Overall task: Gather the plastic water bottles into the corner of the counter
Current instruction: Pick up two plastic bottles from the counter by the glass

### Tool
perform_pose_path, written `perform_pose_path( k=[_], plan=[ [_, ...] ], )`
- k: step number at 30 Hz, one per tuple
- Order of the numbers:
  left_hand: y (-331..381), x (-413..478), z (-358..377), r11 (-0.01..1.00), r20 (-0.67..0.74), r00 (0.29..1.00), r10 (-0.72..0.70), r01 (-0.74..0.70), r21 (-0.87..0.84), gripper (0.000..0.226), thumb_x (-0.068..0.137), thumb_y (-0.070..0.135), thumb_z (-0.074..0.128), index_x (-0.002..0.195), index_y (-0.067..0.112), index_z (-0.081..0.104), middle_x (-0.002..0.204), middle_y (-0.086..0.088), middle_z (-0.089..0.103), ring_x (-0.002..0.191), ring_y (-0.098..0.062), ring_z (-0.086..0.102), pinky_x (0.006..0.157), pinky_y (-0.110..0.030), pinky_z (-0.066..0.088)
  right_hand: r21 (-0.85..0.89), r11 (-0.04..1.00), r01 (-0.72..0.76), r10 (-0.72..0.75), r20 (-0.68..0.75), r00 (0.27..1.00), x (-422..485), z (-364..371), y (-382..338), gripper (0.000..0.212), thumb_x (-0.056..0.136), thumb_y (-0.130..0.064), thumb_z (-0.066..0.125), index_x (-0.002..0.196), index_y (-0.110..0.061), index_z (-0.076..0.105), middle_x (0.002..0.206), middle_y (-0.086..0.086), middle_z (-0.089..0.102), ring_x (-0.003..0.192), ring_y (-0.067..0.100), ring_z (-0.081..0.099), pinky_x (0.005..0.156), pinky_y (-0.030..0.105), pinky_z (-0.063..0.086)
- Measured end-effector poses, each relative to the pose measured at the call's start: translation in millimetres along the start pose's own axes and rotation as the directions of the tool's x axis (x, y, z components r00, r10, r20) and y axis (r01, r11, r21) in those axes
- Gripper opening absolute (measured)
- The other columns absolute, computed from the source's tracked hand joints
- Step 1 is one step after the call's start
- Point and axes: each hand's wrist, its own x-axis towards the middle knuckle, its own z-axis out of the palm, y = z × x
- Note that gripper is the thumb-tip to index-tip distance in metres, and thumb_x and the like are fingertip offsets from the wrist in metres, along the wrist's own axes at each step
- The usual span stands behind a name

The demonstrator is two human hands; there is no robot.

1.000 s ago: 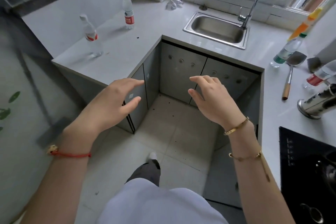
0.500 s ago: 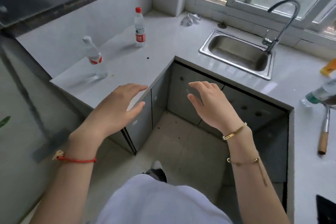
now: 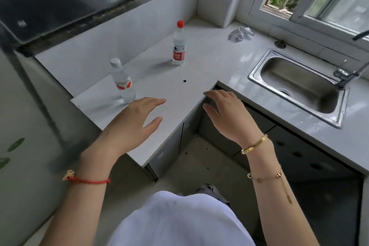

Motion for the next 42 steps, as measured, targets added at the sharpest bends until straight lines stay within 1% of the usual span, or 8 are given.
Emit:
perform_pose_path(
  k=[4, 8, 17, 20, 24, 34, 38, 42],
  plan=[
    [-20.0, 7.2, -3.3, 0.996, -0.026, 0.996, -0.085, 0.084, -0.023, 0.047, 0.093, 0.039, 0.049, 0.139, 0.04, 0.038, 0.144, 0.02, 0.042, 0.132, 0.0, 0.037, 0.103, -0.019, 0.028, 0.011, 0.997, 0.074, -0.074, 0.048, 0.996, 34.6, 8.2, -11.0, 0.042, 0.097, -0.035, 0.04, 0.136, -0.02, 0.043, 0.136, -0.002, 0.053, 0.127, 0.022, 0.045, 0.106, 0.04, 0.038],
    [-33.2, 14.8, -5.9, 0.984, -0.068, 0.982, -0.174, 0.171, -0.049, 0.048, 0.093, 0.04, 0.049, 0.139, 0.041, 0.037, 0.147, 0.018, 0.041, 0.136, -0.004, 0.036, 0.111, -0.03, 0.032, 0.0, 0.988, 0.155, -0.154, 0.095, 0.984, 67.1, 12.5, -16.9, 0.042, 0.098, -0.036, 0.039, 0.137, -0.021, 0.043, 0.139, -0.002, 0.051, 0.128, 0.022, 0.044, 0.107, 0.041, 0.038],
    [-34.0, 46.1, -4.9, 0.938, -0.196, 0.917, -0.346, 0.332, -0.101, 0.048, 0.092, 0.039, 0.051, 0.138, 0.041, 0.038, 0.143, 0.017, 0.044, 0.13, -0.006, 0.043, 0.108, -0.036, 0.041, 0.04, 0.94, 0.337, -0.34, 0.15, 0.929, 144.5, 10.1, -11.5, 0.042, 0.097, -0.036, 0.042, 0.135, -0.021, 0.044, 0.137, -0.001, 0.053, 0.128, 0.022, 0.044, 0.106, 0.042, 0.04],
    [-29.5, 61.0, -4.8, 0.916, -0.242, 0.884, -0.4, 0.381, -0.123, 0.048, 0.091, 0.041, 0.05, 0.137, 0.041, 0.038, 0.143, 0.013, 0.046, 0.129, -0.008, 0.045, 0.107, -0.04, 0.043, 0.038, 0.913, 0.407, -0.407, 0.164, 0.899, 173.0, 4.1, -7.3, 0.041, 0.096, -0.036, 0.043, 0.134, -0.021, 0.045, 0.135, 0.0, 0.054, 0.123, 0.022, 0.048, 0.103, 0.042, 0.043],
    [-21.6, 84.6, -4.1, 0.897, -0.292, 0.849, -0.442, 0.417, -0.144, 0.049, 0.089, 0.041, 0.05, 0.137, 0.041, 0.039, 0.14, 0.011, 0.049, 0.125, -0.01, 0.049, 0.102, -0.042, 0.046, 0.05, 0.872, 0.486, -0.487, 0.172, 0.856, 208.1, -3.7, -0.2, 0.04, 0.096, -0.035, 0.045, 0.132, -0.019, 0.048, 0.134, 0.001, 0.056, 0.124, 0.023, 0.05, 0.104, 0.043, 0.044],
    [-7.0, 129.9, 6.2, 0.852, -0.479, 0.714, -0.511, 0.495, -0.172, 0.043, 0.09, 0.019, 0.059, 0.132, 0.028, 0.052, 0.132, 0.012, 0.055, 0.12, -0.014, 0.049, 0.099, -0.033, 0.044, 0.116, 0.784, 0.61, -0.618, 0.235, 0.75, 274.4, -6.7, 25.8, 0.039, 0.096, -0.033, 0.046, 0.131, -0.018, 0.05, 0.133, 0.001, 0.056, 0.123, 0.022, 0.051, 0.103, 0.039, 0.045],
    [-11.9, 143.2, 3.2, 0.84, -0.524, 0.676, -0.518, 0.519, -0.16, 0.043, 0.088, 0.013, 0.06, 0.129, 0.023, 0.055, 0.129, 0.007, 0.058, 0.117, -0.02, 0.051, 0.098, -0.039, 0.044, 0.132, 0.766, 0.629, -0.641, 0.234, 0.731, 292.9, -0.2, 30.6, 0.037, 0.096, -0.032, 0.046, 0.13, -0.017, 0.051, 0.132, 0.002, 0.058, 0.121, 0.023, 0.053, 0.1, 0.037, 0.047],
    [-35.2, 150.4, -3.9, 0.828, -0.527, 0.677, -0.513, 0.552, -0.097, 0.044, 0.088, 0.015, 0.061, 0.131, 0.019, 0.054, 0.134, 0.002, 0.054, 0.121, -0.025, 0.047, 0.103, -0.042, 0.04, 0.137, 0.756, 0.64, -0.652, 0.239, 0.72, 305.8, 10.0, 29.3, 0.036, 0.096, -0.031, 0.047, 0.128, -0.017, 0.052, 0.128, 0.003, 0.06, 0.117, 0.023, 0.055, 0.097, 0.037, 0.048]
  ],
)
